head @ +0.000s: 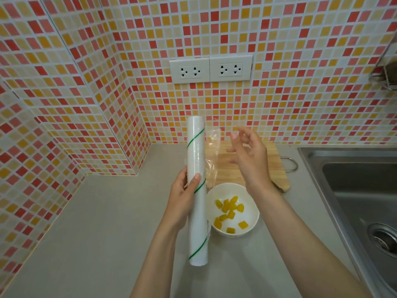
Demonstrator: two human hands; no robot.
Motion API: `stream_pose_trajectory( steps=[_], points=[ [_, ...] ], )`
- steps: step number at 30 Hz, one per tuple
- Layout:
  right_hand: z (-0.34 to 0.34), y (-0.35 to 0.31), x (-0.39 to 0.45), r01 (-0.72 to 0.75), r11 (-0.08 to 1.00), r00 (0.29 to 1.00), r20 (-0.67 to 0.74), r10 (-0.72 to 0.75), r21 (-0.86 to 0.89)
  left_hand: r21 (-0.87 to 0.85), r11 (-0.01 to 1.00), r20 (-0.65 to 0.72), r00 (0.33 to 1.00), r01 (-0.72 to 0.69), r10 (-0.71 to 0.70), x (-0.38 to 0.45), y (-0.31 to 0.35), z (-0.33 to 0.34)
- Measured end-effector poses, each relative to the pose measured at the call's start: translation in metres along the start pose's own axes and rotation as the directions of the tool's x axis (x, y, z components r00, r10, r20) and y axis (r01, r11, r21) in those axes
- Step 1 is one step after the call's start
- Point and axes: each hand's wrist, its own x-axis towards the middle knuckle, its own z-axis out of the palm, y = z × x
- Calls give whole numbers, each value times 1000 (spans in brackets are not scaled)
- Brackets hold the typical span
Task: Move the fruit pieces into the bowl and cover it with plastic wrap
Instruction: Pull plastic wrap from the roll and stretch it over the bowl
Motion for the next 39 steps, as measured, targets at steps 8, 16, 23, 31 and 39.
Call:
stream_pose_trajectory(
  steps=[8,16,23,31,39],
  points=[
    [-17,67,-104,-445,887,791,412,453,-121,-116,991,-15,997,67,-69,3,4,-3],
    [-19,69,-140,-451,890,835,320,449,-70,-165,982,-61,993,92,-103,-1,3,-9],
    [-12,64,-147,-327,907,834,371,409,-266,-149,987,-78,994,60,-73,-4,6,-13],
    [-24,39,-142,-326,945,806,511,299,-39,-223,974,-146,986,49,-83,-2,14,-26],
    [-28,25,-135,134,988,821,566,-72,-70,-309,948,-55,994,72,-93,-11,15,-21]
  ],
)
